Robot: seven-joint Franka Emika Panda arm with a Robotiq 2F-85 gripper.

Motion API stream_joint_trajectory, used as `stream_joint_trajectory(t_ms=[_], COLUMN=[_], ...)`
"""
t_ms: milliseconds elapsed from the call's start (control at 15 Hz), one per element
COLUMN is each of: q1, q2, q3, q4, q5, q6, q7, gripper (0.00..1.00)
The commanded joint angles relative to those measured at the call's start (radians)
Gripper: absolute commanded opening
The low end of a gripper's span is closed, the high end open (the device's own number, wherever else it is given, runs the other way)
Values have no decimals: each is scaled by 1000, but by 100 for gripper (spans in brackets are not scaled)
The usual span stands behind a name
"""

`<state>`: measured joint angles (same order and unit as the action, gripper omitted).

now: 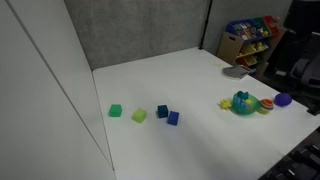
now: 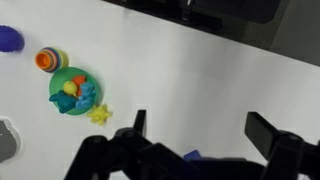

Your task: Place the star shaped toy in the bowl

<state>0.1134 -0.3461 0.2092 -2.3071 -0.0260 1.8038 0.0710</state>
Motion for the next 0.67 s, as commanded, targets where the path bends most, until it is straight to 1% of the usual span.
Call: stream_joint_trajectory(t_ms=[0, 133, 267, 600], q1=[15, 15, 13, 1], q2=[1, 1, 28, 130], q3=[-13, -13, -11, -18], q4=[2, 2, 12, 40], q5=[-4, -4, -9, -20], q6=[-2, -2, 24, 117], q7=[4, 4, 13, 26], gripper=[100, 100, 100, 100])
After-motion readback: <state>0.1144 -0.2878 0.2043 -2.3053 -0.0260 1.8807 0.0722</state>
